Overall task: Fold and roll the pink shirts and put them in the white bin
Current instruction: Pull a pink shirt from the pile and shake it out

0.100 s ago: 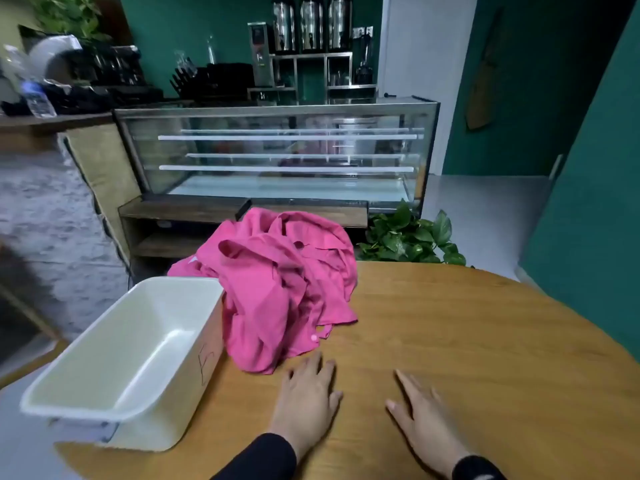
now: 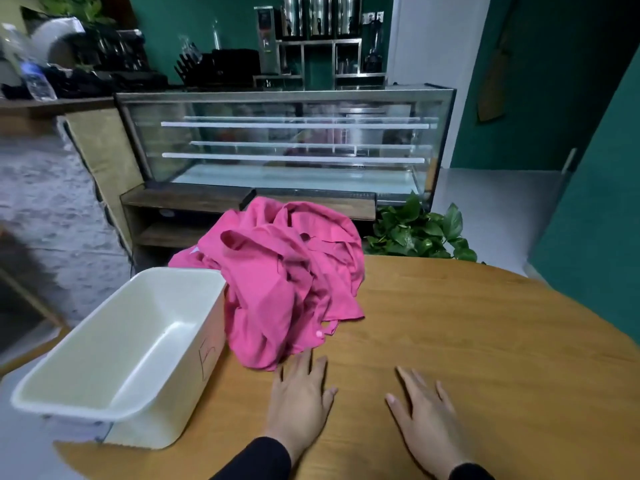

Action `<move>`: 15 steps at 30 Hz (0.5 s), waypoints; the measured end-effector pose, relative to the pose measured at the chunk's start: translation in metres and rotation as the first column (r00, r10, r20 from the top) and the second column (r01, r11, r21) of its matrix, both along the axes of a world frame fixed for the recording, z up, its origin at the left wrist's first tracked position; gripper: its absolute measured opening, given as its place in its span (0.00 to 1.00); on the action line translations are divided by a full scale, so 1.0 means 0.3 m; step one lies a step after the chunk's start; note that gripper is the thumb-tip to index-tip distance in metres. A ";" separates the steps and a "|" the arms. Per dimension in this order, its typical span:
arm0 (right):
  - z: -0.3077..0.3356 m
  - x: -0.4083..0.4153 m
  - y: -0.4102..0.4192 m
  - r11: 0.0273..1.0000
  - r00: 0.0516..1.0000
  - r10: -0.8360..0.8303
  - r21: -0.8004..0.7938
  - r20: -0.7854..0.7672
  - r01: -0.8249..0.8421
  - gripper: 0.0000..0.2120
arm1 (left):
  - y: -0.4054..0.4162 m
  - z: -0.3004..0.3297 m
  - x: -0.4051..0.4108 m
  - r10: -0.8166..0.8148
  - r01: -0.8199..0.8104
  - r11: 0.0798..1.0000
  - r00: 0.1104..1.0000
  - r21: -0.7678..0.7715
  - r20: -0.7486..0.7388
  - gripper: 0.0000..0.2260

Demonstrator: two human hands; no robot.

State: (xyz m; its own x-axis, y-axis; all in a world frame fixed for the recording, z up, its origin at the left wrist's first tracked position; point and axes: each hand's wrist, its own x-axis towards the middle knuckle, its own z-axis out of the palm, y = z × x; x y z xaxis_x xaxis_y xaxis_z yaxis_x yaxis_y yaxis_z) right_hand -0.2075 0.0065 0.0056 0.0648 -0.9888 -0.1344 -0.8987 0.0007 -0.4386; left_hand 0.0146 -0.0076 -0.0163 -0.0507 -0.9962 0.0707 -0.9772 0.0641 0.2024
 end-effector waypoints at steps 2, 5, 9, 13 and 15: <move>-0.039 0.042 -0.034 0.995 0.999 -0.023 -0.095 -0.047 0.019 0.41 | -0.032 -0.027 0.028 0.032 -0.033 0.999 0.999 -0.036 -0.040 0.27; -0.096 0.115 -0.101 0.990 1.000 -0.011 -0.141 0.008 0.012 0.39 | -0.092 -0.037 0.051 0.021 -0.027 0.997 0.995 -0.066 -0.099 0.27; -0.102 0.236 -0.214 0.983 0.979 -0.023 -0.173 0.205 0.060 0.26 | -0.121 -0.049 0.047 0.025 -0.037 0.995 0.991 -0.089 -0.133 0.26; -0.144 0.369 -0.353 0.962 0.811 -0.059 -0.184 0.582 0.203 0.25 | -0.140 -0.080 0.054 0.000 -0.017 0.992 0.992 -0.127 -0.126 0.28; -0.157 0.427 -0.417 0.947 0.741 -0.063 -0.194 0.668 0.255 0.24 | -0.145 -0.097 0.053 -0.010 -0.008 0.991 0.991 -0.132 -0.135 0.28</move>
